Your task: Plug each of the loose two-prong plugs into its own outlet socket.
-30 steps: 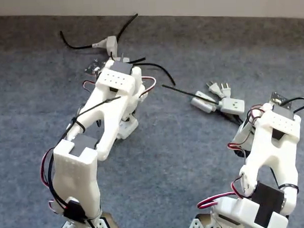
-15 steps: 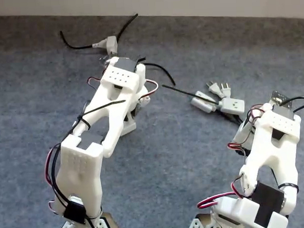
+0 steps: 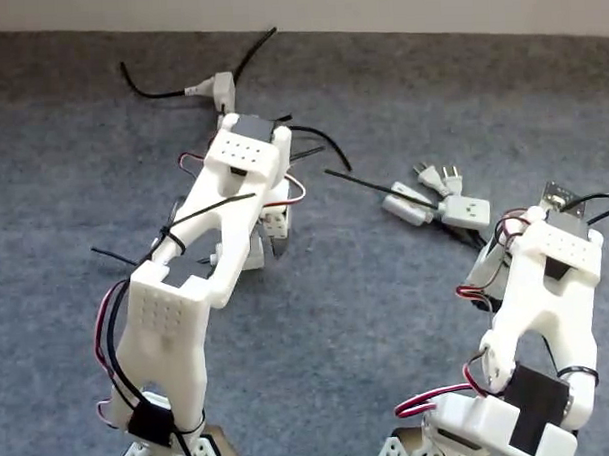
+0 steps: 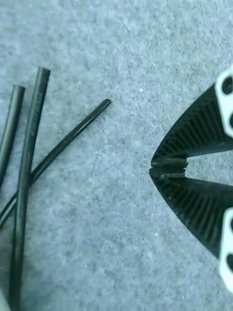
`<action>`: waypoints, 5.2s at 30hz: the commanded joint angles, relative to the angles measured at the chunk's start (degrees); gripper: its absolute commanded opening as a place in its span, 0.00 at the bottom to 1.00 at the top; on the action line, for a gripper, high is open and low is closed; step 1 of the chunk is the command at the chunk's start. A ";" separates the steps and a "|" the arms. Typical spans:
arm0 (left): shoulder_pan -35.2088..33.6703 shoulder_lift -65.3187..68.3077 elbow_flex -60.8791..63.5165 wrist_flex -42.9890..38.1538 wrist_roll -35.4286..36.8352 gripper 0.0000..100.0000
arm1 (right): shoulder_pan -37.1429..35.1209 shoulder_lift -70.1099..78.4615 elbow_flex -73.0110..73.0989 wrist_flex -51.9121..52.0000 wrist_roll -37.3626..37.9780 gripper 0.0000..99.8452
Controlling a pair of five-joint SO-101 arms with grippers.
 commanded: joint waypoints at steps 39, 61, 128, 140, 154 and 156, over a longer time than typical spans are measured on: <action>-8.75 2.77 -8.48 -7.12 -65.49 0.02 | 0.57 -0.31 0.84 -0.66 -0.62 0.01; -15.16 4.62 -26.42 -38.24 -34.73 0.01 | 0.57 -0.31 0.92 -0.66 -0.62 0.01; -22.81 -24.40 5.05 -8.53 -19.43 0.34 | -13.23 28.79 -55.69 11.82 -19.52 0.25; -21.85 -24.40 14.29 -17.76 -19.60 0.34 | -14.64 56.31 -88.48 24.84 -50.20 0.25; -21.85 -24.31 14.90 -18.11 -19.52 0.34 | -13.93 65.45 -101.85 28.88 -49.05 0.03; -21.85 -24.31 14.90 -18.11 -19.52 0.34 | -14.64 62.90 -101.93 28.88 -47.56 0.03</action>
